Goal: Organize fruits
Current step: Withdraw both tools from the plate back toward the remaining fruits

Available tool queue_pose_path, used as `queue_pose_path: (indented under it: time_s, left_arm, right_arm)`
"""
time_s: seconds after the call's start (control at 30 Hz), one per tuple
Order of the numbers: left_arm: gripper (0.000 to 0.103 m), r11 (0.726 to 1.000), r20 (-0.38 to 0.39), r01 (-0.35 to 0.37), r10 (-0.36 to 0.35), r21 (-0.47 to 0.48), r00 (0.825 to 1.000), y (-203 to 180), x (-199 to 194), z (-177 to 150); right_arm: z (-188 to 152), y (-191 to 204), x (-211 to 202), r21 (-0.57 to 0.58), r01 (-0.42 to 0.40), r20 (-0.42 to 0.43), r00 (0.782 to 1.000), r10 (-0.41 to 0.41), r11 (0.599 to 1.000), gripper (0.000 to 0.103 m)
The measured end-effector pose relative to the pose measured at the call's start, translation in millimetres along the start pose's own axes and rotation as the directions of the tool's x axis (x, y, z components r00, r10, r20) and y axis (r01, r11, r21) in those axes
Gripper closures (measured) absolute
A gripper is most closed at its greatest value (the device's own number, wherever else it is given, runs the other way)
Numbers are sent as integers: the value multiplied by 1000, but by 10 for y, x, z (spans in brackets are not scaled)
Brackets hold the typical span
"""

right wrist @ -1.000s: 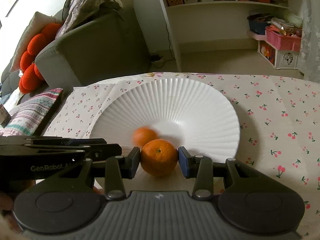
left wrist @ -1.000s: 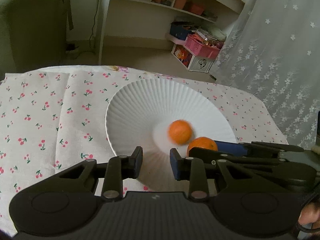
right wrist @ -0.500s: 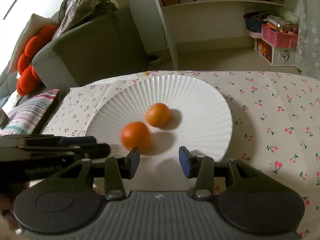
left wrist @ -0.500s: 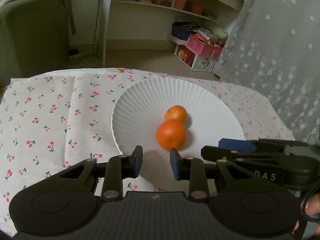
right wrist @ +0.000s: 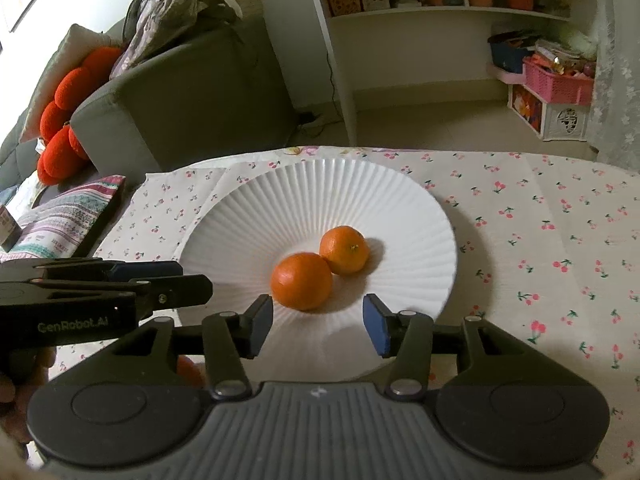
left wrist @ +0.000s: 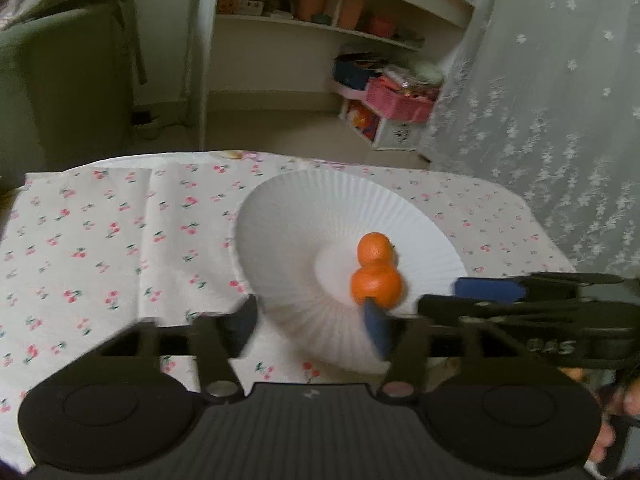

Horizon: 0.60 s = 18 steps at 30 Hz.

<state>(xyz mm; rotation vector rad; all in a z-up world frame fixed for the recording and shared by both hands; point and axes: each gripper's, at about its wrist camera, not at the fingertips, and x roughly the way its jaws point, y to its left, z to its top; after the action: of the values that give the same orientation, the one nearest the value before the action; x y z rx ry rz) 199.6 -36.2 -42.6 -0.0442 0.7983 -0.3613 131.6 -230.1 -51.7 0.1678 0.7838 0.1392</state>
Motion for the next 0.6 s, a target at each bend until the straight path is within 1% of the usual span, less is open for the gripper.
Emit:
queue_pose_path:
  time_s: [0.03, 0.07, 0.1, 0.2, 0.23, 0.3, 0.33, 0.37, 0.43, 0.47, 0.5, 0.57, 0.6]
  left_arm:
    - [49, 1000, 1, -2, 2, -2, 1000, 9, -14, -9]
    - [49, 1000, -1, 5, -5, -4, 1000, 18, -31, -15]
    - [49, 1000, -2, 7, -7, -9, 1000, 31, -55, -18]
    - [49, 1000, -1, 2, -2, -29, 1000, 70, -141, -6]
    - [49, 999, 0, 2, -2, -42, 1000, 94, -192, -5]
    - [49, 998, 4, 5, -4, -64, 1000, 122, -292, -11]
    - [49, 998, 6, 4, -4, -70, 1000, 132, -367, -17]
    - [49, 998, 3, -3, 3, -67, 1000, 120, -422, -22]
    - [49, 999, 2, -31, 31, -34, 1000, 77, -545, -40]
    - [48, 999, 5, -45, 45, -11, 999, 49, -618, -55]
    - [42, 998, 8, -58, 57, 10, 998, 23, -688, -70]
    - [36, 997, 22, -76, 75, 33, 997, 9, -808, -93]
    - [36, 996, 28, -81, 80, 38, 996, 11, -863, -103]
  right_arm:
    - [5, 8, -41, 3, -3, -2, 1000, 3, 1000, 55]
    - [6, 24, -78, 3, -7, -5, 1000, 7, 1000, 50]
    - [7, 53, -126, -1, -1, -6, 1000, 1, 1000, 49]
    - [13, 129, -268, -8, 9, -9, 1000, -9, 1000, 47]
    - [16, 157, -324, -5, 8, -7, 1000, -8, 1000, 44]
    - [28, 216, -418, -2, 8, -10, 1000, -8, 1000, 33]
    - [31, 258, -455, -5, 5, -17, 1000, -6, 1000, 21]
    - [30, 308, -494, -12, 8, -21, 1000, -8, 1000, 16]
    - [25, 414, -577, -29, 20, -28, 999, -21, 999, 13]
    - [22, 458, -609, -34, 23, -30, 999, -24, 999, 9]
    - [13, 509, -651, -35, 27, -30, 999, -28, 999, 7]
    - [-14, 578, -725, -25, 30, -28, 999, -31, 999, 0]
    - [-30, 612, -755, -20, 31, -31, 999, -31, 999, 0]
